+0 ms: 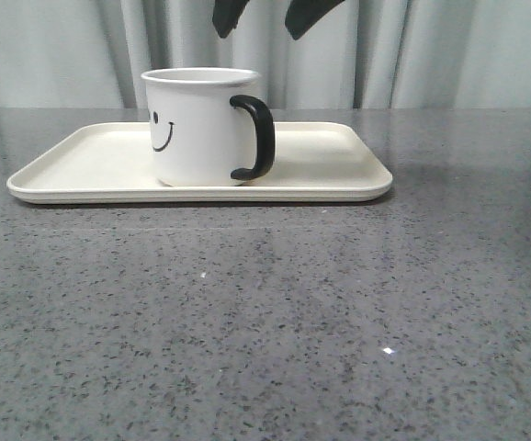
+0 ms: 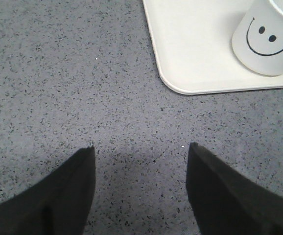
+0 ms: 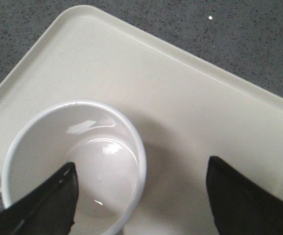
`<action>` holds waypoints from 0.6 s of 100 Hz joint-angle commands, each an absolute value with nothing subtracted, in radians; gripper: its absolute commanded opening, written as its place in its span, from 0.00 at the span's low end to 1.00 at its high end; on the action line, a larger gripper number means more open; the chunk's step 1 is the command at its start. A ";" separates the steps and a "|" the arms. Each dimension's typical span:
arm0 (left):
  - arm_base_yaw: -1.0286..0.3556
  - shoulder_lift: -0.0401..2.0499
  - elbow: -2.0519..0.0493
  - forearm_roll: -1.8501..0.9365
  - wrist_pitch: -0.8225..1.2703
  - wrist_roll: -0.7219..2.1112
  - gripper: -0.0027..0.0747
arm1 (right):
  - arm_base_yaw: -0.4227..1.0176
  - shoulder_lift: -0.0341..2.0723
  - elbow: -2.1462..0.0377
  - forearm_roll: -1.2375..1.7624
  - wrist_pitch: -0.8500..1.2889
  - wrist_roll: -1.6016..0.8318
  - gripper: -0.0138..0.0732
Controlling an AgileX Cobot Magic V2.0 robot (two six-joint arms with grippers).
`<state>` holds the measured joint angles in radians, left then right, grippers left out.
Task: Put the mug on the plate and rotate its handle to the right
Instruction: 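Lower the right gripper into the mug and grip its rim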
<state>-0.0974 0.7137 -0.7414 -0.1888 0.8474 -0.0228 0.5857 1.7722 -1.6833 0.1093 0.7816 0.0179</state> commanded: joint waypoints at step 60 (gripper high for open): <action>-0.095 0.709 -0.767 -0.199 0.779 -0.022 0.56 | 0.586 1.841 -1.751 0.083 0.776 0.060 0.71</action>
<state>-0.0974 0.7137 -0.7414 -0.1888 0.8474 -0.0228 0.5855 1.8944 -1.7160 0.0874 0.8197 0.0575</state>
